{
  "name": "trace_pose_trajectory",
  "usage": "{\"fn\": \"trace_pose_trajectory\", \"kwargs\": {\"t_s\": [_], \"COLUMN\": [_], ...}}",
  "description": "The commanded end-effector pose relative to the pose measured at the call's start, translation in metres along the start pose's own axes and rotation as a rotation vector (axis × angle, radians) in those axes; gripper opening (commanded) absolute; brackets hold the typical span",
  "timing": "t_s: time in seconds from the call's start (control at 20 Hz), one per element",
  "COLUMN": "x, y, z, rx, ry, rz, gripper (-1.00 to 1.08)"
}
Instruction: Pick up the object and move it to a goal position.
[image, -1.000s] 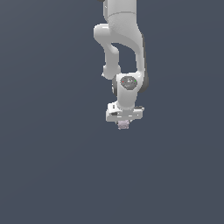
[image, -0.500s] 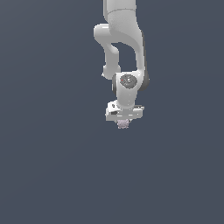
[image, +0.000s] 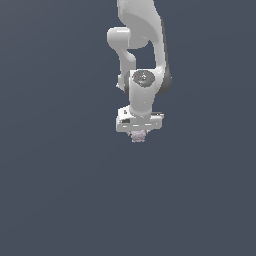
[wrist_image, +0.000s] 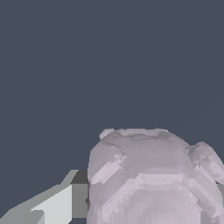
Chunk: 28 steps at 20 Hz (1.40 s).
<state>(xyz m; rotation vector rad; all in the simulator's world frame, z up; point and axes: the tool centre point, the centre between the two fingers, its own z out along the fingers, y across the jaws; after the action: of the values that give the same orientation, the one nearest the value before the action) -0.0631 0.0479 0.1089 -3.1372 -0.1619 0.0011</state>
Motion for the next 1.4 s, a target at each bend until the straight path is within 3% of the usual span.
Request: {"fn": "trace_pose_trajectory", "kwargs": {"t_s": [0.0,1.35], "x": [0.002,0.037], "y": [0.007,0.086], "z": [-0.023,-0.293], "rx": [0.0,0.0], "ry": [0.001,0.001], "rz": [0.0,0.0], "gripper": [-1.0,-1.0]}}
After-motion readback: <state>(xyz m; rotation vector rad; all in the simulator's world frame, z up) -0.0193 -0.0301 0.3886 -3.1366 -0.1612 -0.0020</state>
